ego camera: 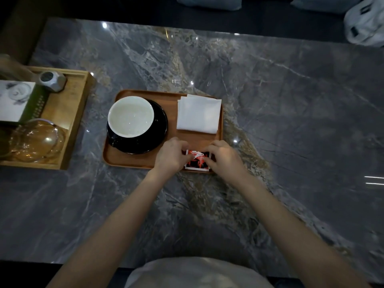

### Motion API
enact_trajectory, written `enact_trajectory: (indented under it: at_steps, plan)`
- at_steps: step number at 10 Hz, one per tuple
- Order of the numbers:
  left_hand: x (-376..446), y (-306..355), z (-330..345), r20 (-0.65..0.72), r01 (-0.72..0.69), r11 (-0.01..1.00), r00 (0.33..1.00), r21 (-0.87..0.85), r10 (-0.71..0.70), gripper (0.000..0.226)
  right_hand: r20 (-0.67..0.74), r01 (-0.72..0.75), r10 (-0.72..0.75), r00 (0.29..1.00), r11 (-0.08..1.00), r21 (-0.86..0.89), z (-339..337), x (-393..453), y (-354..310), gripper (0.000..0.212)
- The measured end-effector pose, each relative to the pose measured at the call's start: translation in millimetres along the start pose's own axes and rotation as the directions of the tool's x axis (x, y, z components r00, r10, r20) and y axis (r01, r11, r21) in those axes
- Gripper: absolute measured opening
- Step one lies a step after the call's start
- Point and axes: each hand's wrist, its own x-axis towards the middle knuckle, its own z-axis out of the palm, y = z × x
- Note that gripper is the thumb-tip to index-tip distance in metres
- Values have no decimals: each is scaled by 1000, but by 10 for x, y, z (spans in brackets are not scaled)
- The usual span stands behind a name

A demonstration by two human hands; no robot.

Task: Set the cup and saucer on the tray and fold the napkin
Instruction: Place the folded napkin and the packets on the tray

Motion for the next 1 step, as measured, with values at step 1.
enact_trajectory:
  at_steps: [1]
  plan:
    - [7,22,-42,50,-13,1000,999,25,11,29,40,-20,20,999,1000,11,-38,35,-21,34]
